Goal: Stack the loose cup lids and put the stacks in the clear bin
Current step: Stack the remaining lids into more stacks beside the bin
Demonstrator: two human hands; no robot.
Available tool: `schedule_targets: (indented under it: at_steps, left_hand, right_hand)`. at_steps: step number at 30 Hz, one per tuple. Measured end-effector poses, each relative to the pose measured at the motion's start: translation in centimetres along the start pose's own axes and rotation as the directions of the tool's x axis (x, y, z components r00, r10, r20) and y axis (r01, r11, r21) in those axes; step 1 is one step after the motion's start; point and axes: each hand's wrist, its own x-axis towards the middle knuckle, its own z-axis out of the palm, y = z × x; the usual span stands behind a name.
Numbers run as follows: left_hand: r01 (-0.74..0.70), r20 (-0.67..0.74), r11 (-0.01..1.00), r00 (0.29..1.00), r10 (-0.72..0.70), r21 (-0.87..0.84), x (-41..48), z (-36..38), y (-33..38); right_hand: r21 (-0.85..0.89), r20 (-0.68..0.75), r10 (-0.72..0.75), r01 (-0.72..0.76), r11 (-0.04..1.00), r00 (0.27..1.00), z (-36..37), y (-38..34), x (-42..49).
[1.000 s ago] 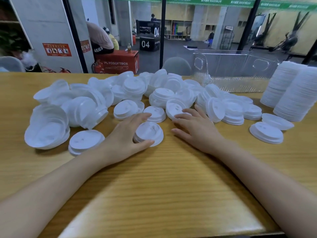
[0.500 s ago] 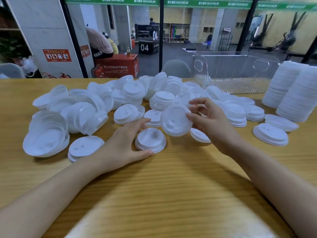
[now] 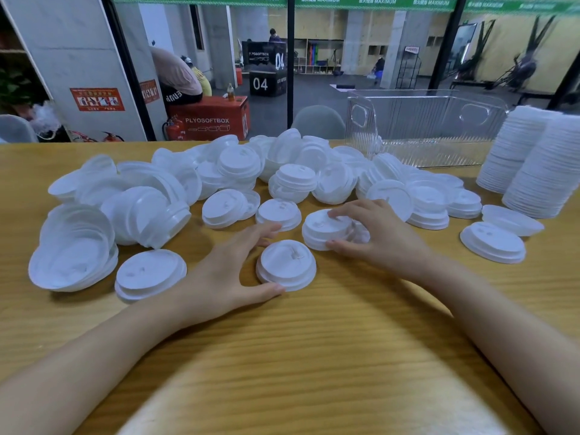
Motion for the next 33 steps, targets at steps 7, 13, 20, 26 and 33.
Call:
schedule_targets:
  at_steps: [7,13,20,26,33]
  left_hand:
    - [-0.005,0.06,1.0,0.998,0.004,0.003,0.0,0.0,0.3]
    - [0.05,0.061,0.996,0.997,-0.045,-0.079,0.0,0.1,0.0]
    - [0.057,0.081,0.991,0.996,-0.048,-0.121,0.1,0.0,-0.3]
    - [0.046,0.09,0.993,0.995,-0.036,-0.111,0.3,0.1,-0.5]
    - [0.036,0.086,0.998,0.996,-0.031,-0.052,0.3,0.2,-0.5]
  right_hand:
    - [-0.086,-0.157,-0.007,-0.007,0.996,0.988,-0.3,0.1,0.2]
    - [0.287,-0.114,-0.079,0.109,0.952,0.99,0.0,-2.4,-0.9]
    - [0.215,-0.005,-0.212,0.208,0.954,0.977,2.2,-2.7,-1.2]
    - [0.123,0.0,-0.237,0.235,0.964,0.971,2.6,-2.3,-1.1]
    - [0.038,0.021,-0.268,0.267,0.963,0.963,3.0,-2.1,-1.0]
